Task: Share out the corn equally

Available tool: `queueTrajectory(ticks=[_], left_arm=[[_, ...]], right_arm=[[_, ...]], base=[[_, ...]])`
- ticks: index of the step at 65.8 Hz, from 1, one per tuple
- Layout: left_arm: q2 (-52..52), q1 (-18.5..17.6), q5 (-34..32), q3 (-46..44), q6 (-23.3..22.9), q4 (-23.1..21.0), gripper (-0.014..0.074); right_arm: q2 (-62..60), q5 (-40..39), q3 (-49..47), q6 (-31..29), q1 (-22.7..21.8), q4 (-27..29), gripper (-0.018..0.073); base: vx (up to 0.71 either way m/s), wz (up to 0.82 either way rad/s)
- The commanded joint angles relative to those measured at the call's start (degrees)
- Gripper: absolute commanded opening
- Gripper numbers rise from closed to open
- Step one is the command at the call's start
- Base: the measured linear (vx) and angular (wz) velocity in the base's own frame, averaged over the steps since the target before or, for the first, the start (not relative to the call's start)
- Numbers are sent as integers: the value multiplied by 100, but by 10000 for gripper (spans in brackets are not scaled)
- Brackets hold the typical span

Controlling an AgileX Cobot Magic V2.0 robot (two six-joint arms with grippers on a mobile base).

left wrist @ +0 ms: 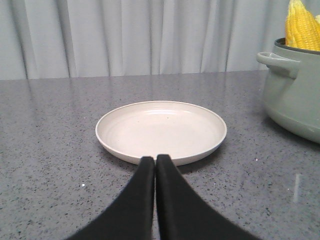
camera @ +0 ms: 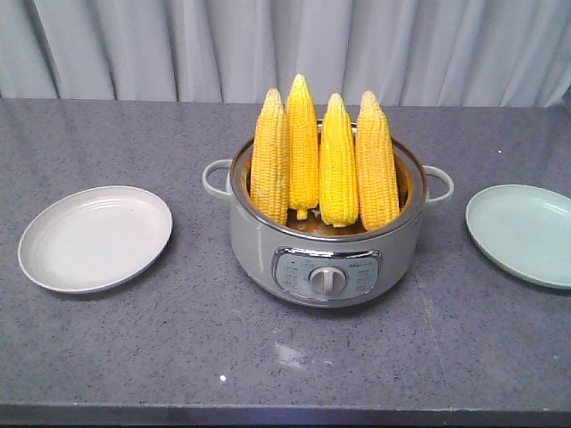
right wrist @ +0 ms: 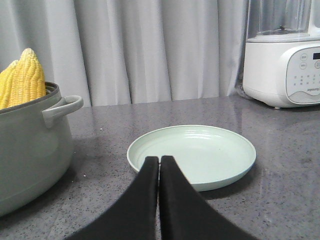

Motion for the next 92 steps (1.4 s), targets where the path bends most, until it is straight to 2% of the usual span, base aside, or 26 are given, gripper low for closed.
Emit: queueTrajectory(ticks=[1,82,87,92], left_arm=[[-97,-17,-396,81,-35,-18,-6],[-97,-17,-453,81,-35,-17,-6],[-97,-17,-673,81,-35,-111,-6],[-97,-17,-974,81,-271,-419,-6]], right_arm=[[-18,-419,40,-28,-25,-37,-3],[-18,-491,40,-28,-25,-33,-3],[-18,-608,40,195,-25,254,-3],[-18,-697,40,873,-25,1047,-3]], base=[[0,0],[0,0],[0,0],[0,0]])
